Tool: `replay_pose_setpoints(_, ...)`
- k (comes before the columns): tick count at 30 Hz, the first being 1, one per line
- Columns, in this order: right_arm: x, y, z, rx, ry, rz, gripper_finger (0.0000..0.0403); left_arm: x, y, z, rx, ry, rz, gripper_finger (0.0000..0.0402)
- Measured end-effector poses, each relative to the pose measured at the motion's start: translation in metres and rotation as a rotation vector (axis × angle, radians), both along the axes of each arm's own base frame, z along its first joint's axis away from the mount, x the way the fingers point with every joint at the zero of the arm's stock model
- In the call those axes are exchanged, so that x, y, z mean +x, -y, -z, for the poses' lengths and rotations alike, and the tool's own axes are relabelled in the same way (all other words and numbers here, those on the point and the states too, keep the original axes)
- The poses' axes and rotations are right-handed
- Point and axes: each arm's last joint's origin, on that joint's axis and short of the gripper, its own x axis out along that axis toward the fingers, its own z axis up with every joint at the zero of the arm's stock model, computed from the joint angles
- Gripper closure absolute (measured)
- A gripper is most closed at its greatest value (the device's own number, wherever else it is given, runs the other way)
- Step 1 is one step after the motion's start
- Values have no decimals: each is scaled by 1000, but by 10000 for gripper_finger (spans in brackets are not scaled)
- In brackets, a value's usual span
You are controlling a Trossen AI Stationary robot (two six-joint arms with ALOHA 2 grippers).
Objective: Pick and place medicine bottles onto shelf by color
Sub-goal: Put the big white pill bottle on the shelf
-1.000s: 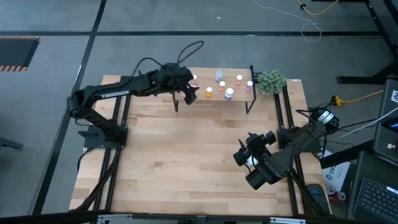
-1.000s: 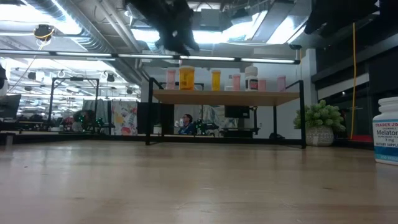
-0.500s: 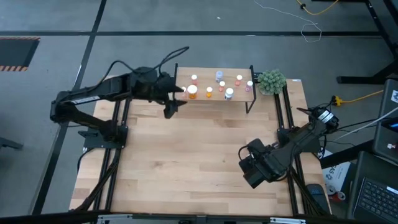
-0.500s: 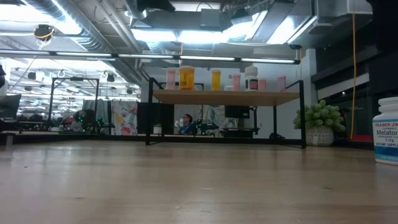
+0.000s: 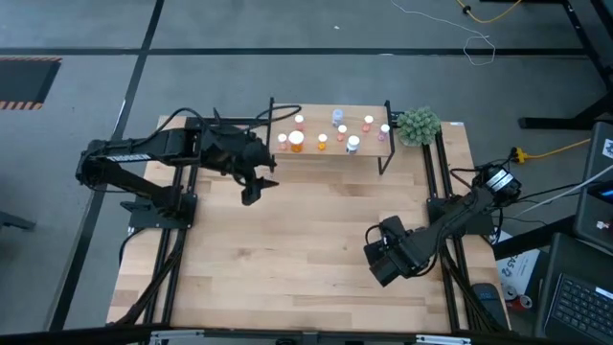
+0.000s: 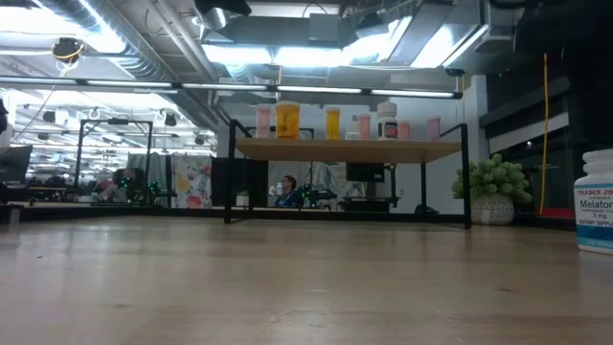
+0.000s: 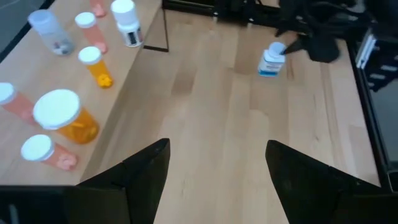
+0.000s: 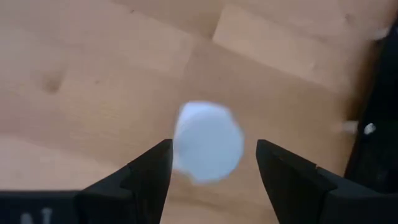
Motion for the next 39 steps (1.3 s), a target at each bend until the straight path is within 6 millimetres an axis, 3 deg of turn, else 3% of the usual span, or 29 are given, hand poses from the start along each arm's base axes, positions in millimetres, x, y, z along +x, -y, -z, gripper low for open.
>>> replay_pose_setpoints(18,5,6,-2,12,-2,51,169,-4,5,6,53,-77,-25,140)
replay_pose_setpoints(39,0,9,17,3,6,149,169,-4,5,6,56,-85,-31,140)
